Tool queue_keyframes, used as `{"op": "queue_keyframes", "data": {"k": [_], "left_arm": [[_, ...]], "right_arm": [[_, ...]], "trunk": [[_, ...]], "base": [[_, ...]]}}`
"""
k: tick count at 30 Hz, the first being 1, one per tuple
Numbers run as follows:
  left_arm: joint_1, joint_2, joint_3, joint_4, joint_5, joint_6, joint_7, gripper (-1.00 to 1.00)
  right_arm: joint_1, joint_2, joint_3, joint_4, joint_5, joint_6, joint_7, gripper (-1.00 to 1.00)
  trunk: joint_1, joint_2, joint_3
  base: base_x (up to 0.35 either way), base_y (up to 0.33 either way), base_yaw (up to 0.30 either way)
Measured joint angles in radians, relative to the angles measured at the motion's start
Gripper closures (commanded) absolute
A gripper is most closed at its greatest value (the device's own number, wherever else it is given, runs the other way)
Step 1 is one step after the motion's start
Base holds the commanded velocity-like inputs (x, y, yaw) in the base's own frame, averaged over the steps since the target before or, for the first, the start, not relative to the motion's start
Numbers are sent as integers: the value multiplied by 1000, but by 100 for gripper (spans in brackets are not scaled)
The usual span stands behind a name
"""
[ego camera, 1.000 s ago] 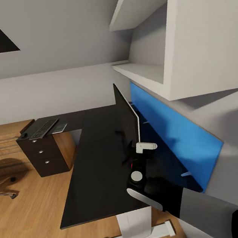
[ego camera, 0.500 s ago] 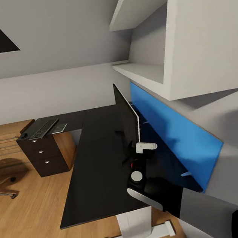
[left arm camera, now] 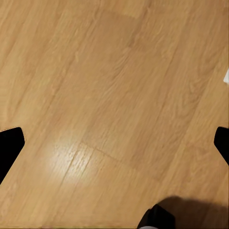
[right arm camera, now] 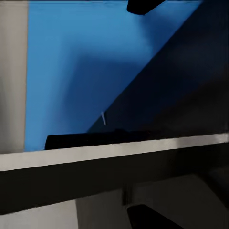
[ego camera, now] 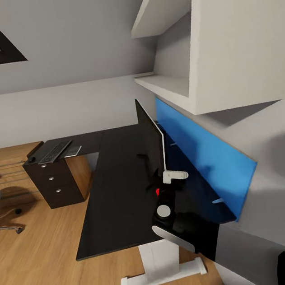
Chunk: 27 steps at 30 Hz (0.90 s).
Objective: In the bedroom, organize the workspace by keeping the computer under the desk, ensuring the monitor is on the desk, placing the keyboard on the desk next to the monitor, placing the mouse on the desk next to the keyboard, moving the folder from the swivel chair onto the desk next to the mouse, stacking the notebook on top of the folder with the pen on top of the notebook, and positioning the swivel chair next to the desk.
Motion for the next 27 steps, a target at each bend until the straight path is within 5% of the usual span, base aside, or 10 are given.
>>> {"op": "queue_keyframes", "data": {"k": [18, 27], "left_arm": [[0, 2, -3, 28, 0, 0, 0, -100], [0, 2, -4, 35, 0, 1, 0, -100]], "right_arm": [[29, 2, 9, 1, 1, -1, 7, -100], [86, 0, 87, 0, 3, -45, 6, -100]], "trunk": [[0, 0, 0], [0, 0, 0]], "base": [[-335, 0, 0], [-336, 0, 0]]}}
